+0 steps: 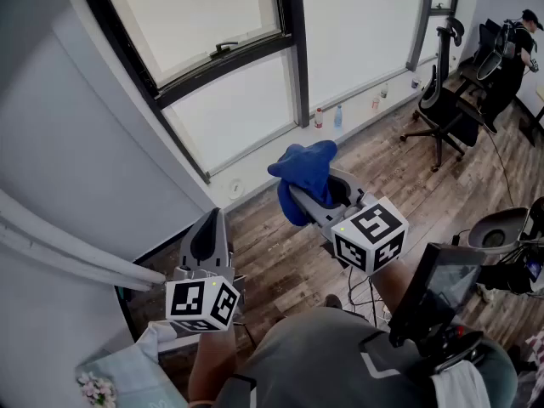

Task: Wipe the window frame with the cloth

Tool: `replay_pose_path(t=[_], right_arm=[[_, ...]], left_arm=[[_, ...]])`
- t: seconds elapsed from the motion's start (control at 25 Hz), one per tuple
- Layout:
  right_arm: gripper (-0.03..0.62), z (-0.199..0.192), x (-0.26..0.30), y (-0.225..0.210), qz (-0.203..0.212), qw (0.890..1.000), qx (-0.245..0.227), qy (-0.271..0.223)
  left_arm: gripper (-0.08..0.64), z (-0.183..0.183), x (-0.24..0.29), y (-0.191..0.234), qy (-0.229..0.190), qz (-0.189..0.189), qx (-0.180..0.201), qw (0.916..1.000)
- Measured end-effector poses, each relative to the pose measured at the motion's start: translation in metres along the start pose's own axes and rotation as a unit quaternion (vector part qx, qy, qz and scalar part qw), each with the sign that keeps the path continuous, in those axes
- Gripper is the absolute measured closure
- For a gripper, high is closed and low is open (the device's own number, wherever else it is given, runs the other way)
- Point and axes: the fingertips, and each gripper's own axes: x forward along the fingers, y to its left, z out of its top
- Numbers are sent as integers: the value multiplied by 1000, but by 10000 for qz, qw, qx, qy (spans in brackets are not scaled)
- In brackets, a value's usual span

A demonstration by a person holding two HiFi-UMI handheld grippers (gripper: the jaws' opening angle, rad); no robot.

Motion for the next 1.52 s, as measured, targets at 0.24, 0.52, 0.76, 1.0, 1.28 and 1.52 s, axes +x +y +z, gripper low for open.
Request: replay_pose_path(t=[0.24,0.52,0.76,1.0,1.28,1.52], right_arm=[[434,-1,2,1,-35,10000,34,-17],[434,1,8,8,-79,9999,107,-10],[433,-5,16,26,-186,9997,160,-44],[433,-22,33,18,-323,9984,466,63],[433,-28,76,-34,-160,9980,615,43],[433,-15,130,-101,81,9985,544,36]], left_arm=[[552,-2,-4,1,18,-11,71,10000],[552,-4,-7,11,45,-42,118,9999],[552,-15,-22,34,11,-150,68,9999],[552,-33,-8,58,199,-234,10,9995],[552,-30,49,72,216,126,268,9993],[552,-23,127,77,310,408,264,9983]])
